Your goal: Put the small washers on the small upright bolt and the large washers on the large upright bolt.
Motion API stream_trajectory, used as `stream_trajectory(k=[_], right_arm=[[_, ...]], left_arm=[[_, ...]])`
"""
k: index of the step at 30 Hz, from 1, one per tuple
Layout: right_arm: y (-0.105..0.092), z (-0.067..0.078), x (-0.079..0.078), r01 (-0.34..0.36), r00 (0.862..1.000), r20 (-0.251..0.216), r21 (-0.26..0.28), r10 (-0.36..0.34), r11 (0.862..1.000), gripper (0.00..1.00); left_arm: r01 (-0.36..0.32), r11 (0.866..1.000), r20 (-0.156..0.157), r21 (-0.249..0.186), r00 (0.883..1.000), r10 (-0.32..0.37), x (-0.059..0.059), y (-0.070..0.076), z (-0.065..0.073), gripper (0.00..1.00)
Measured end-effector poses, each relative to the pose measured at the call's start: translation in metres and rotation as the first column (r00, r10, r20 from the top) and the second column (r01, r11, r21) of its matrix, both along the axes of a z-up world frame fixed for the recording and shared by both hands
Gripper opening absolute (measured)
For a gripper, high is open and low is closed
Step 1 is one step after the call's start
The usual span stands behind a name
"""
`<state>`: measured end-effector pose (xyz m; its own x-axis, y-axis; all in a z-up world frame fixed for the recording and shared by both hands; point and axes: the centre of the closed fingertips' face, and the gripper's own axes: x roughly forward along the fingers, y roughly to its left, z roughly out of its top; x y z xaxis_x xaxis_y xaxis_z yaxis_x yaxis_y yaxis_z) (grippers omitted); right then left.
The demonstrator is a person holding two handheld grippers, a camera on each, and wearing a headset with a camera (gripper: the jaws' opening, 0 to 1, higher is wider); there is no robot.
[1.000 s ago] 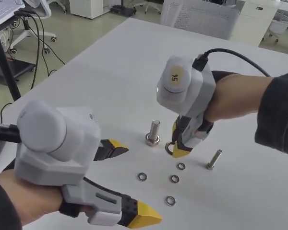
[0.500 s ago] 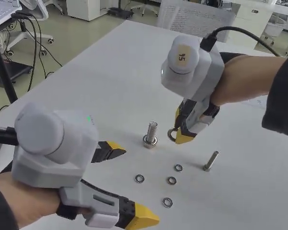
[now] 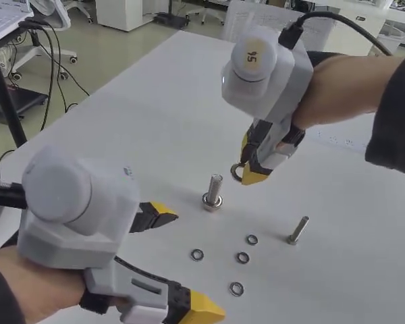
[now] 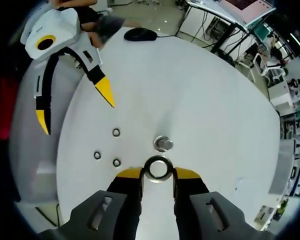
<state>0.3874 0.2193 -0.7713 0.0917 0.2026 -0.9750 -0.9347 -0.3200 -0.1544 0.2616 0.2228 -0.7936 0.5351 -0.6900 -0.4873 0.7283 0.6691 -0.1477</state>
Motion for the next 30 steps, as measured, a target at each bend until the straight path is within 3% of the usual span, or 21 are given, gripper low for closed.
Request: stream_trajectory(k=[8, 17, 30], right_arm=[[0.015, 0.0, 0.007, -0.016, 1.0, 0.005, 0.014, 0.016, 1.0, 0.24], [0.027, -0.009, 0.011, -0.032, 0.999, -0.002, 0.01, 0.032, 0.999, 0.24], [0.03, -0.022, 0.014, -0.034, 0.999, -0.022, -0.009, 0.034, 0.999, 0.24]], left_arm=[[-0.005, 1.0, -0.001, 0.0, 1.0, 0.005, 0.0, 0.001, -0.001, 0.84], [-0.022, 1.0, 0.0, -0.002, 1.0, 0.022, 0.001, 0.005, -0.001, 0.84], [-0.057, 0.998, 0.009, -0.006, 0.998, 0.057, 0.004, 0.012, 0.003, 0.85]])
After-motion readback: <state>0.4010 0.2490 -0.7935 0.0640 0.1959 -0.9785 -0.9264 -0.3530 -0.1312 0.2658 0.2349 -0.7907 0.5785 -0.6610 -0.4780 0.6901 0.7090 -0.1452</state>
